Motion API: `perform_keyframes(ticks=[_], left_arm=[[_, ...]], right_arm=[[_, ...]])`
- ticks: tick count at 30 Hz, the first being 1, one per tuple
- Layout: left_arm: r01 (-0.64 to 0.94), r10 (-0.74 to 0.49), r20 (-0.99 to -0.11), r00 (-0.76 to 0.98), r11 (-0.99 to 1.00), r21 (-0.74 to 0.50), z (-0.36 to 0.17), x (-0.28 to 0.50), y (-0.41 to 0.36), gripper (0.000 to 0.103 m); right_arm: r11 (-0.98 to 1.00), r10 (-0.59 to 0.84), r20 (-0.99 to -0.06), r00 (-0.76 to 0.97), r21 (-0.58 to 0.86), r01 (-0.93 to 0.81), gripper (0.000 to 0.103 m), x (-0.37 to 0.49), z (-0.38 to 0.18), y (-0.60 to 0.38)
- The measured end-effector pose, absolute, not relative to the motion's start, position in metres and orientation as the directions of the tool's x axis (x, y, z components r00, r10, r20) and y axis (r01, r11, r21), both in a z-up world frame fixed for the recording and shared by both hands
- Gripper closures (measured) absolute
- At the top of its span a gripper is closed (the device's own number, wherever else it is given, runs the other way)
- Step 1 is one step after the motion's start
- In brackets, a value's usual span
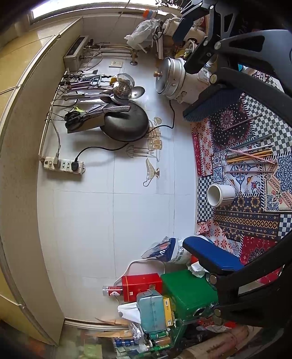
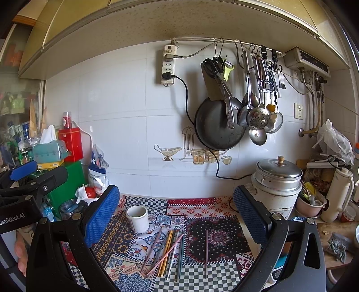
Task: Organize utensils
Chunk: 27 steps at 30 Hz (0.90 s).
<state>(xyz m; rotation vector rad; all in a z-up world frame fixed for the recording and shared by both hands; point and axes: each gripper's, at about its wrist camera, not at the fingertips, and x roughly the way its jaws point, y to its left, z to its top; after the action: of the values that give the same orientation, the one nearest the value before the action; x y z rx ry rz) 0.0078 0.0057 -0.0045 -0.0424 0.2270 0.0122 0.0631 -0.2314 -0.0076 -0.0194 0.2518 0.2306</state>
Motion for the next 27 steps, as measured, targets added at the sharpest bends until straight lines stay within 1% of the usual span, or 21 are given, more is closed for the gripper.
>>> perform_keyframes(ticks=[27], left_arm=[[-0.02, 0.008, -0.233, 0.973, 0.999, -0.047, -0.005, 0.012, 0.017, 0.0]], right_arm=[[0.974, 0.22, -0.259, 0.94, 0.007, -0.226, 0.002, 0.066, -0.005, -0.223]])
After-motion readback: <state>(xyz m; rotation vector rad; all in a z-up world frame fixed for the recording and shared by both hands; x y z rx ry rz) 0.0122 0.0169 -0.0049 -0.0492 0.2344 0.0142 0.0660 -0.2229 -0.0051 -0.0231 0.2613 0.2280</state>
